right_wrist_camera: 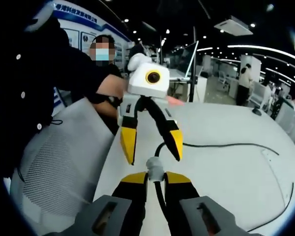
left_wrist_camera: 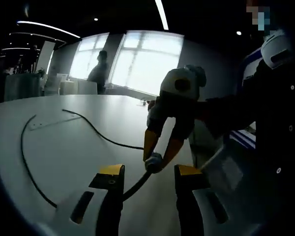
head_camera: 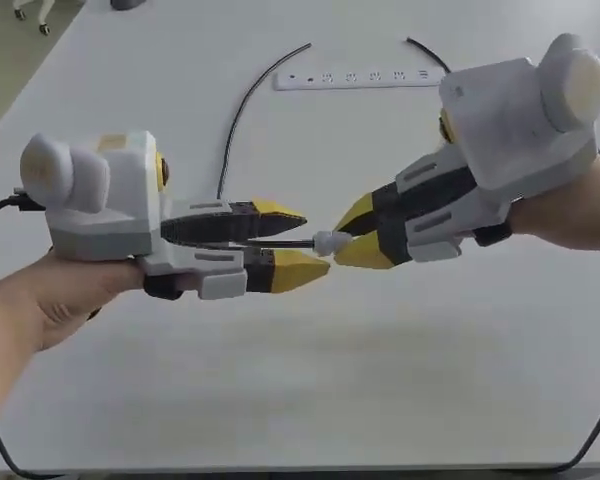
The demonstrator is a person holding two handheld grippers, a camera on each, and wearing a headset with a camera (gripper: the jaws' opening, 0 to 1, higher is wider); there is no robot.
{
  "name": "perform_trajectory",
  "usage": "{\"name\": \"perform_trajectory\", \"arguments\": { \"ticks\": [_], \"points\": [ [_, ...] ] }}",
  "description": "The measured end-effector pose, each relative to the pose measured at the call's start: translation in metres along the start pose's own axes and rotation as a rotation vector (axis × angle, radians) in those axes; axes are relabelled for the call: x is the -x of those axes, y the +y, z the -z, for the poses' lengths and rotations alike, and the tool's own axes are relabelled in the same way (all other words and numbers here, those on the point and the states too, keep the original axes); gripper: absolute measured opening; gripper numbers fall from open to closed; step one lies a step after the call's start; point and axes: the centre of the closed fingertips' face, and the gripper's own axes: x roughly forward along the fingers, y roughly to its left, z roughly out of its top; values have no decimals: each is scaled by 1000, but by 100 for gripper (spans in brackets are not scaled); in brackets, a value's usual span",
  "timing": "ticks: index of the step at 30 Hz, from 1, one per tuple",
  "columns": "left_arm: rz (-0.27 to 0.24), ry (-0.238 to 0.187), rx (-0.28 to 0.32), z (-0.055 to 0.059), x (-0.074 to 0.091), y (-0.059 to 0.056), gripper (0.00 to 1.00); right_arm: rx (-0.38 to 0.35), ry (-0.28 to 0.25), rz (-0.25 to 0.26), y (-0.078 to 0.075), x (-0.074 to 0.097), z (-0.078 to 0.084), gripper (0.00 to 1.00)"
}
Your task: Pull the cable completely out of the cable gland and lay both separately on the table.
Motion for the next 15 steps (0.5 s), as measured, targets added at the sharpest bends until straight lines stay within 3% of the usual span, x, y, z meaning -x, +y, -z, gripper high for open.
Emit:
{"name": "perform_trajectory", "arguments": {
  "ticks": [4,9,10,15],
  "points": [
    [8,-15,16,-3,-1,-3,39,12,1,-6,3,-1,-2,8],
    [37,-17,69,-4,-1,-8,26,40,-6,-18,8,-2,-7,8],
    [45,-35,75,-7,-1,-9,25,42,-6,-19,9,-2,-8,8],
    [50,-37,63,-7,-1,-10,24,63,-7,-19,10,-1,-11,8]
  ]
}}
